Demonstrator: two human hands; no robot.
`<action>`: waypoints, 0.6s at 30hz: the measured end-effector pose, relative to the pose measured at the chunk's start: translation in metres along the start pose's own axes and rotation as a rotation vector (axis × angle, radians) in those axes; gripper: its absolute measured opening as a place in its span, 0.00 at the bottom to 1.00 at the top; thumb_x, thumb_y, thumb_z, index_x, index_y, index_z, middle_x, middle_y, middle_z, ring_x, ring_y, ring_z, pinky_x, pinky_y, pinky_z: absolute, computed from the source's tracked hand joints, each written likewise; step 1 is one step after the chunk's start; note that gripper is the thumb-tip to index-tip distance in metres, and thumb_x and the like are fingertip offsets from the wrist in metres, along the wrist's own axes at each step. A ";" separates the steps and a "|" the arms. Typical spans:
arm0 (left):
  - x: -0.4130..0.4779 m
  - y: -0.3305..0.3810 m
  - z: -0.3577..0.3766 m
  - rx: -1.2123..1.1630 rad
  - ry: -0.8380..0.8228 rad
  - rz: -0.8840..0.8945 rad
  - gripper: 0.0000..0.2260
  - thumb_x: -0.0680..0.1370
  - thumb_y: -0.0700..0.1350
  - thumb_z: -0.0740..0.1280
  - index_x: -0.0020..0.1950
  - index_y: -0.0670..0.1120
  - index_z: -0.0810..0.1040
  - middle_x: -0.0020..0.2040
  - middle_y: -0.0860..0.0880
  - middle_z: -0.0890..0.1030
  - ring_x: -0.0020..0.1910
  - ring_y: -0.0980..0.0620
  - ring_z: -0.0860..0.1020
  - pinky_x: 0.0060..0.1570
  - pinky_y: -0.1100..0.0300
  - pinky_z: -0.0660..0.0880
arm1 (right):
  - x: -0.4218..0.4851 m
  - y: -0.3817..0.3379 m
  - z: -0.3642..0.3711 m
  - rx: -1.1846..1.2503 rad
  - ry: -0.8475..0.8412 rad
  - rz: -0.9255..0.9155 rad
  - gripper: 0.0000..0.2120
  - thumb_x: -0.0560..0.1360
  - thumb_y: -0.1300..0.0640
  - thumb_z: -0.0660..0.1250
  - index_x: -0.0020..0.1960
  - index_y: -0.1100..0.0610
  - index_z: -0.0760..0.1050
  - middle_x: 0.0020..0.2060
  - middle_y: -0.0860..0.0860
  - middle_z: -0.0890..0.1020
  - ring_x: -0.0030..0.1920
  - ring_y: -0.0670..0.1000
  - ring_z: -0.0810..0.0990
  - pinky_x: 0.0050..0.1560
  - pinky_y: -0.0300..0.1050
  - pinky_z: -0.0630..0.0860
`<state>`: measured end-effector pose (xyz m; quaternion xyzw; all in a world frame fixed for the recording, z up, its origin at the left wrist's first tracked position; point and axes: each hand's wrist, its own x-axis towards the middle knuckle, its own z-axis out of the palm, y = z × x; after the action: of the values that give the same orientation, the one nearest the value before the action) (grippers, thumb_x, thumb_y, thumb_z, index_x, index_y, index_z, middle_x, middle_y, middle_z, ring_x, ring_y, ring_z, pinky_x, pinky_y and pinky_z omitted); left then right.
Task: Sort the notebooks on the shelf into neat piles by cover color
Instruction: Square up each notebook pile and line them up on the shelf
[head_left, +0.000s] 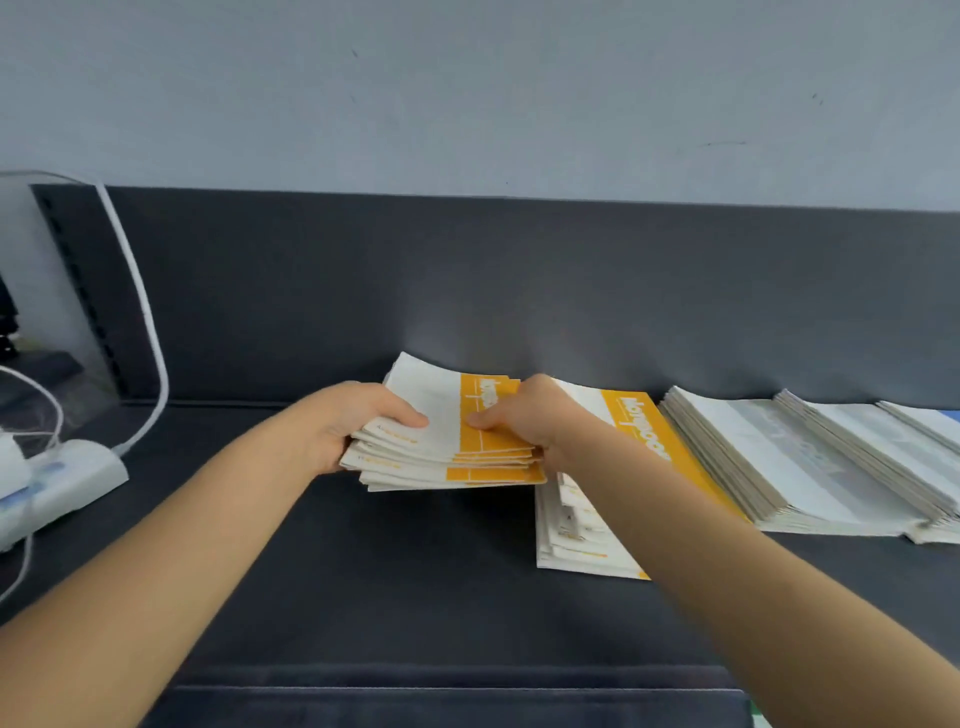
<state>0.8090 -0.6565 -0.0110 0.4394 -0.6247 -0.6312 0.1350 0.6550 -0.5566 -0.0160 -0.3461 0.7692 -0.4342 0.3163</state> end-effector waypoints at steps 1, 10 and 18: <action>0.003 -0.006 -0.006 0.038 0.027 -0.006 0.11 0.73 0.33 0.70 0.54 0.35 0.81 0.45 0.39 0.85 0.42 0.43 0.85 0.39 0.55 0.80 | 0.001 0.003 0.009 -0.030 -0.012 -0.009 0.22 0.70 0.56 0.75 0.60 0.59 0.71 0.51 0.53 0.78 0.45 0.51 0.75 0.44 0.43 0.71; 0.003 -0.021 -0.015 0.702 0.216 -0.007 0.19 0.71 0.46 0.72 0.60 0.46 0.73 0.60 0.48 0.72 0.62 0.48 0.69 0.51 0.57 0.69 | 0.012 0.011 0.026 -0.483 0.017 -0.155 0.12 0.73 0.50 0.70 0.38 0.55 0.71 0.32 0.48 0.73 0.35 0.46 0.74 0.34 0.37 0.69; 0.005 0.005 0.077 0.676 0.182 0.330 0.28 0.74 0.53 0.70 0.70 0.44 0.68 0.62 0.48 0.69 0.60 0.49 0.71 0.53 0.58 0.70 | 0.024 0.046 -0.087 -0.694 0.360 0.009 0.17 0.71 0.51 0.68 0.32 0.58 0.65 0.27 0.50 0.70 0.28 0.50 0.69 0.27 0.40 0.62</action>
<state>0.7484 -0.6100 -0.0213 0.4070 -0.8453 -0.3179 0.1370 0.5618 -0.5194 -0.0243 -0.3475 0.9150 -0.2004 0.0425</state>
